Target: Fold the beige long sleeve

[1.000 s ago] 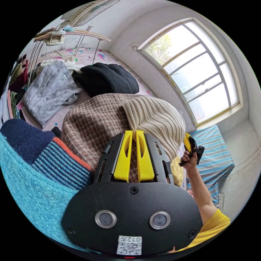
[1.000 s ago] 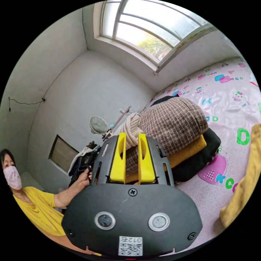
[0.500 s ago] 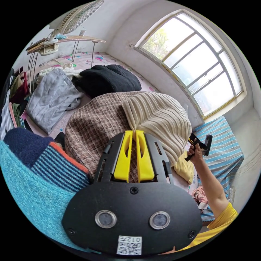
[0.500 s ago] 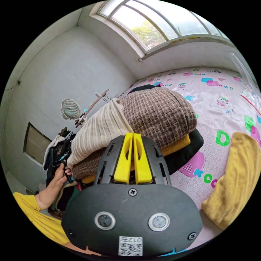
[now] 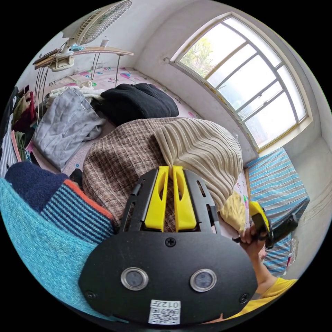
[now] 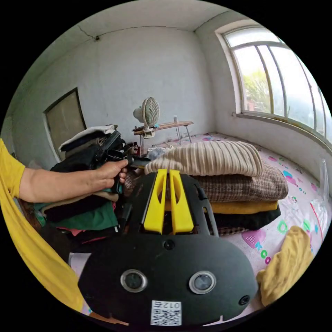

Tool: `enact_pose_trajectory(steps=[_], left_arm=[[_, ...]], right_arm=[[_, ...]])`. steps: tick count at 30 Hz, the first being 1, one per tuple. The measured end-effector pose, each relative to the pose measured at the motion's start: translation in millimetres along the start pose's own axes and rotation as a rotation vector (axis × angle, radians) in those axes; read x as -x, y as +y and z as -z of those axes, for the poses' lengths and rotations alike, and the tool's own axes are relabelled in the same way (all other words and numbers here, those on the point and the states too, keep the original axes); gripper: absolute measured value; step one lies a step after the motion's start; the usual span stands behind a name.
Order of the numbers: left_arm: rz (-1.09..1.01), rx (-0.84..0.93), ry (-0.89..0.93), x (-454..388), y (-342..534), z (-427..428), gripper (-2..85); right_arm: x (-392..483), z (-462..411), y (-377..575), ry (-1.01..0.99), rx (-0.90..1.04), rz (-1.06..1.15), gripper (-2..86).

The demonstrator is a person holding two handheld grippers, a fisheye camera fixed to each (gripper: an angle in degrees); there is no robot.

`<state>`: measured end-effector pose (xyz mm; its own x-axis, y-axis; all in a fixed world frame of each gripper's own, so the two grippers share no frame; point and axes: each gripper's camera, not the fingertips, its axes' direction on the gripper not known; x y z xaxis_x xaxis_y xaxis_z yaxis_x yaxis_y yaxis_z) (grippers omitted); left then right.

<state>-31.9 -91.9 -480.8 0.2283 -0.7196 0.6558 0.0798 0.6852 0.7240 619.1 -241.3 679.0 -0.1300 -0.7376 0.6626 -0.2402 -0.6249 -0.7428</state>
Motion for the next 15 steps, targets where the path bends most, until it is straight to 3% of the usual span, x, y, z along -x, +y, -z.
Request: enact_pose_trajectory(steps=[6,8,11,15], left_arm=[[0.006,0.000,0.012,4.7,3.2,1.8,0.6],[0.016,-0.008,0.020,8.2,5.1,3.1,0.6],[0.043,-0.024,0.074,16.0,8.8,7.0,0.6],[0.031,-0.117,0.103,15.0,16.2,23.2,0.7]], right_arm=[[111.3,-49.1,-6.8,0.094,0.038,0.231,0.6],[118.7,-89.4,3.0,0.141,0.254,0.196,0.6],[127.1,-73.2,15.1,0.081,0.201,0.134,0.6],[152.3,-42.7,28.0,0.152,0.188,0.203,0.6]])
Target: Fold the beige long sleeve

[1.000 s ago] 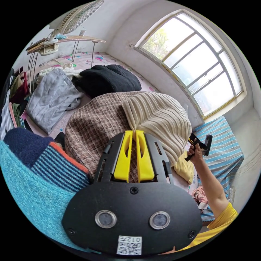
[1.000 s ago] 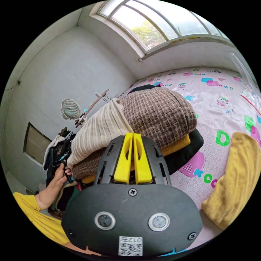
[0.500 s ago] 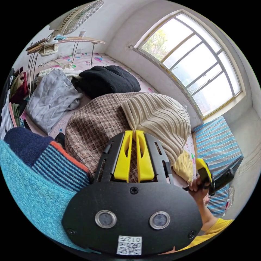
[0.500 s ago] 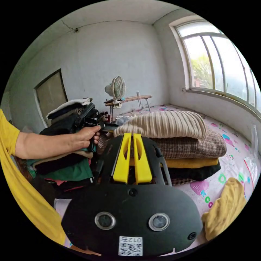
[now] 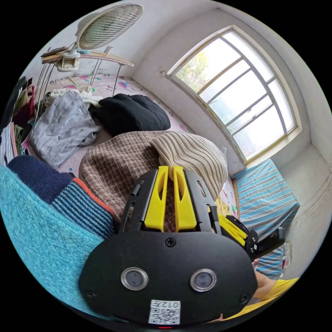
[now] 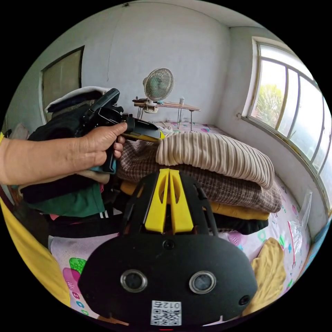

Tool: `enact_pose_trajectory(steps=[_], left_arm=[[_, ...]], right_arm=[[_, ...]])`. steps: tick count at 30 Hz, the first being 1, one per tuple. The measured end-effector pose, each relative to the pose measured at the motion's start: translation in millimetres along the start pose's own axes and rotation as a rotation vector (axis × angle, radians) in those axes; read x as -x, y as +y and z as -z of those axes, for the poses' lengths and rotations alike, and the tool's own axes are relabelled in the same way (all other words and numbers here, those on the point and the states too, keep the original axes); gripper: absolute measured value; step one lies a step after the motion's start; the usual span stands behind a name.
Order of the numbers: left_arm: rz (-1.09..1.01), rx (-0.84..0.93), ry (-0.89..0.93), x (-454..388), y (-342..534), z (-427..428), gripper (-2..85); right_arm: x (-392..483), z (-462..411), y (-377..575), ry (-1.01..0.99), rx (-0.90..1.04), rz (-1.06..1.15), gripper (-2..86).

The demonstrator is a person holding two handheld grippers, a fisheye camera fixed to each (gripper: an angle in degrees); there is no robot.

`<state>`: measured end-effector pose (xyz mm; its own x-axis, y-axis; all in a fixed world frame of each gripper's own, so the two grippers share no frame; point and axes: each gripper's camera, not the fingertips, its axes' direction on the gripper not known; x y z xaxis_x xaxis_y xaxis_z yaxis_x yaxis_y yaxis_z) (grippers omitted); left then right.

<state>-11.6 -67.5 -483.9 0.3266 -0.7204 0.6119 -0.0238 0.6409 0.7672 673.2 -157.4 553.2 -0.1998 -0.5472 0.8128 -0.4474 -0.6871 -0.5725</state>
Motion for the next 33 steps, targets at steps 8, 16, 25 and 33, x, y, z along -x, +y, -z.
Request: enact_pose_trajectory(steps=[8,16,25,33], left_arm=[[0.026,0.036,0.003,11.7,13.8,-0.4,0.7],[0.406,-0.082,0.312,44.0,20.0,9.4,0.7],[0.400,-0.157,0.520,26.1,62.7,11.6,0.6],[-0.099,-0.135,0.344,-81.0,122.2,9.2,0.3]], right_arm=[[12.3,82.9,48.6,-0.006,-0.025,-0.164,0.6],[86.8,182.2,172.9,0.051,0.113,-0.415,0.6],[150.1,324.9,282.9,0.254,0.173,-0.705,0.7],[176.8,398.1,338.9,0.348,0.218,-0.826,0.8]])
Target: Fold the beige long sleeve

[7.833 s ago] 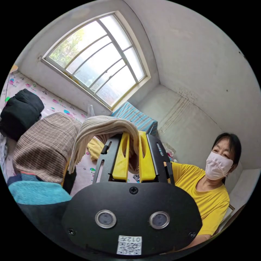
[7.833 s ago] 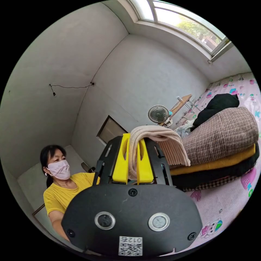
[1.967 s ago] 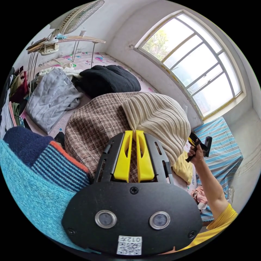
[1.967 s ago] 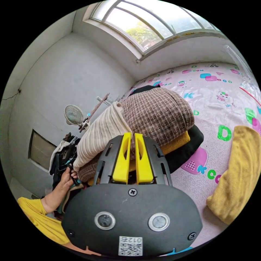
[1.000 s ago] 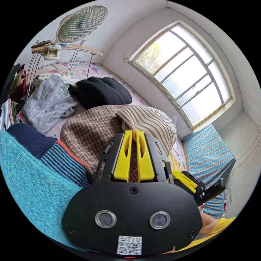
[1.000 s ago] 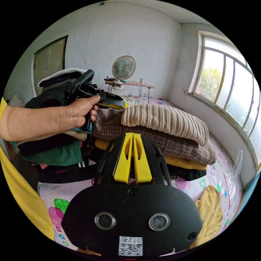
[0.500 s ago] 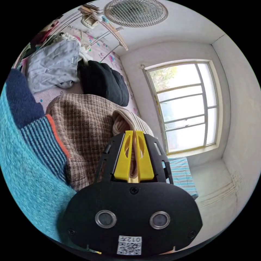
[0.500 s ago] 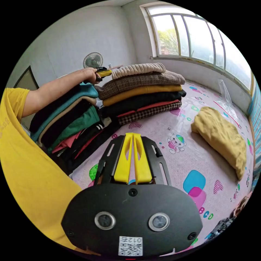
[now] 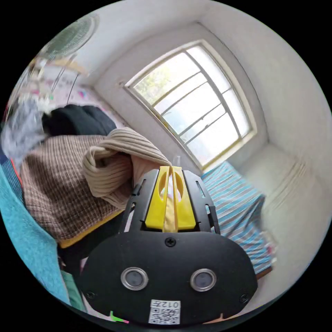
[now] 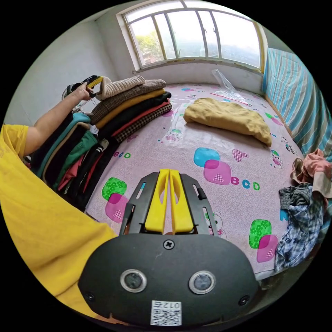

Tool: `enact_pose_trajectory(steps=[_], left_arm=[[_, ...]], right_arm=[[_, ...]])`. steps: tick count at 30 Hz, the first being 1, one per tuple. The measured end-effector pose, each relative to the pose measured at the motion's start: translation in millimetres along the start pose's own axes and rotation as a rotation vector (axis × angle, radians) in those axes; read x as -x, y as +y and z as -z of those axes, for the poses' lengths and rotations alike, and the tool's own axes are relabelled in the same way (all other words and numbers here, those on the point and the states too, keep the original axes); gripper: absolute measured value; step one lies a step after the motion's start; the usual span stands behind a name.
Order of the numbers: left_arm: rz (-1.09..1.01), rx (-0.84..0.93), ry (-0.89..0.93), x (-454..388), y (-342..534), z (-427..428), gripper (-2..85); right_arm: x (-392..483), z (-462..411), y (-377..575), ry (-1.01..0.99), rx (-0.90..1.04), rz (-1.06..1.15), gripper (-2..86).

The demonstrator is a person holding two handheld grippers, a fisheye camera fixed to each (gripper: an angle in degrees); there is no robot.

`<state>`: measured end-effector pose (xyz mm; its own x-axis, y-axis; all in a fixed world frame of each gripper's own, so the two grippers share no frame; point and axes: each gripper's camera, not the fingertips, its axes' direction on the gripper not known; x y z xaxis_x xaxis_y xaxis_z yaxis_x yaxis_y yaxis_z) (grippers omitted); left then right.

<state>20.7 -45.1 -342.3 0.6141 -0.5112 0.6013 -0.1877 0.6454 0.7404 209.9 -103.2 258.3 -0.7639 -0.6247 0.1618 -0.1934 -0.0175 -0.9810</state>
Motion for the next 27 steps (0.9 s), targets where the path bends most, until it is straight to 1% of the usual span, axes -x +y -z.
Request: enact_pose_trajectory(steps=[2,3,4,5,6,7,8,10,13,15,16,17,18,20,21,22,23,25,27], left_arm=[[-0.272,-0.026,-0.203,-57.6,38.1,-2.1,0.2],[-0.326,-0.042,-0.254,-70.6,49.8,-2.6,0.2],[-0.427,-0.099,-0.366,-92.9,74.0,-3.5,0.1],[-0.505,-0.193,-0.522,-107.4,96.9,-5.8,0.1],[-0.511,-0.253,-0.611,-110.1,106.3,-7.3,0.1],[-0.491,-0.327,-0.752,-107.3,118.0,-12.2,0.1],[-0.404,-0.300,-0.819,-93.6,118.6,-16.2,0.1],[-0.286,-0.219,-0.811,-62.4,112.0,-15.8,0.3],[-0.219,-0.128,-0.737,-15.4,102.8,-8.0,0.6],[-0.105,-0.129,-0.795,6.0,99.1,1.2,0.9],[-0.032,-0.150,-0.795,17.9,97.5,9.4,1.1],[0.007,-0.153,-0.724,29.4,95.6,15.5,1.3],[0.017,-0.136,-0.675,35.2,93.8,16.5,1.5],[0.034,-0.025,-0.503,57.1,86.4,9.0,2.5],[0.015,0.010,-0.475,60.9,85.5,3.8,2.9],[-0.027,0.080,-0.454,67.8,85.8,-8.7,4.1],[-0.051,0.140,-0.472,75.3,88.7,-22.3,5.7],[-0.087,0.179,-0.494,87.4,96.0,-41.5,8.7],[-0.102,0.235,-0.461,100.0,103.0,-61.8,11.8]], right_arm=[[-16.2,17.6,14.7,0.043,-0.008,-0.028,0.8],[-20.6,21.9,18.5,0.054,-0.013,-0.032,0.8],[-29.8,29.6,25.9,0.076,-0.023,-0.035,0.8],[-40.6,35.2,32.6,0.088,-0.026,-0.039,0.8],[-46.9,37.5,35.4,0.087,-0.026,-0.047,0.8],[-60.5,42.2,39.7,0.065,-0.025,-0.064,0.8],[-73.9,48.5,42.8,0.030,-0.031,-0.069,0.8],[-92.6,58.8,46.6,0.008,-0.045,-0.064,0.8],[-120.0,72.6,50.3,0.008,-0.042,-0.059,0.8],[-132.3,78.7,51.0,-0.006,-0.044,-0.056,0.8],[-138.2,80.1,49.8,-0.021,-0.040,-0.050,0.8],[-142.6,79.3,47.1,-0.041,-0.035,-0.045,0.8],[-144.2,78.3,45.0,-0.056,-0.034,-0.041,0.8],[-144.7,68.2,28.0,-0.151,-0.030,0.001,1.0],[-143.3,63.6,21.0,-0.184,-0.029,0.020,1.0],[-139.1,51.6,3.6,-0.258,-0.027,0.057,1.1],[-133.5,35.4,-17.5,-0.327,-0.026,0.088,1.1],[-124.6,5.2,-54.1,-0.419,-0.027,0.114,1.3],[-116.6,-29.7,-97.0,-0.512,-0.006,0.115,1.8]])
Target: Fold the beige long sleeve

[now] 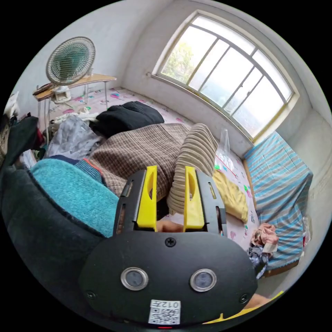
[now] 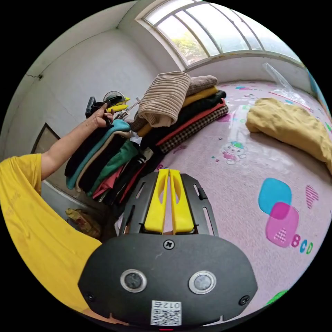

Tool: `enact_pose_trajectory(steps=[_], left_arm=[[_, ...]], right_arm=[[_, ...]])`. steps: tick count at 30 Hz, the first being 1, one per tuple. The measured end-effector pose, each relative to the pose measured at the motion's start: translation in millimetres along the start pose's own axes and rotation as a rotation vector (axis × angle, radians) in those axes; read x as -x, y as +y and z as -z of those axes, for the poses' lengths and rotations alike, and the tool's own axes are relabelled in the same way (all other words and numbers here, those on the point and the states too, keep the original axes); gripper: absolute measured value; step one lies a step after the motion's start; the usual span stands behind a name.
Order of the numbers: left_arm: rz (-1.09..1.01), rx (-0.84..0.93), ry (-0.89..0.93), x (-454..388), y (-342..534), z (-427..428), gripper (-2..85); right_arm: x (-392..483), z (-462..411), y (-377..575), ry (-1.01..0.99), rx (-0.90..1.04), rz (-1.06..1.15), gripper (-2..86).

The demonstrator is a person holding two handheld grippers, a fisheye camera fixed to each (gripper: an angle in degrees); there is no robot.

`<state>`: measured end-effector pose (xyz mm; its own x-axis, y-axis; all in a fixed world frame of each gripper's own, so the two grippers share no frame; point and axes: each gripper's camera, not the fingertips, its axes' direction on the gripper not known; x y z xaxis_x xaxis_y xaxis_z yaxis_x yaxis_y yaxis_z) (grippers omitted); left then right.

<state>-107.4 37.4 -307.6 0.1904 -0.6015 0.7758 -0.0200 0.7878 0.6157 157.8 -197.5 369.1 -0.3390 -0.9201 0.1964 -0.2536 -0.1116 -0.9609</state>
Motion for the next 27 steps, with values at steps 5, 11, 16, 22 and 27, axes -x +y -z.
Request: enact_pose_trajectory(steps=[5,11,16,22,27], left_arm=[[-0.154,0.129,0.056,-13.4,25.1,-70.9,14.8],[-0.507,0.268,-0.108,-50.2,82.1,-170.0,15.3],[-0.523,0.387,-0.064,-44.0,128.0,-247.3,15.7],[-0.569,0.450,-0.110,-29.3,177.4,-310.2,16.3],[-0.314,0.460,0.015,7.0,164.8,-357.1,17.6]], right_arm=[[-45.2,-69.2,-102.3,-0.119,0.044,-0.069,3.9],[-129.4,-89.6,-150.8,-0.159,0.075,-0.257,7.0],[-195.3,-68.3,-144.2,-0.141,0.062,-0.386,10.4],[-257.3,-18.9,-117.7,0.021,0.120,-0.388,14.0],[-333.7,-9.7,-105.2,-0.128,0.085,-0.567,16.7]])
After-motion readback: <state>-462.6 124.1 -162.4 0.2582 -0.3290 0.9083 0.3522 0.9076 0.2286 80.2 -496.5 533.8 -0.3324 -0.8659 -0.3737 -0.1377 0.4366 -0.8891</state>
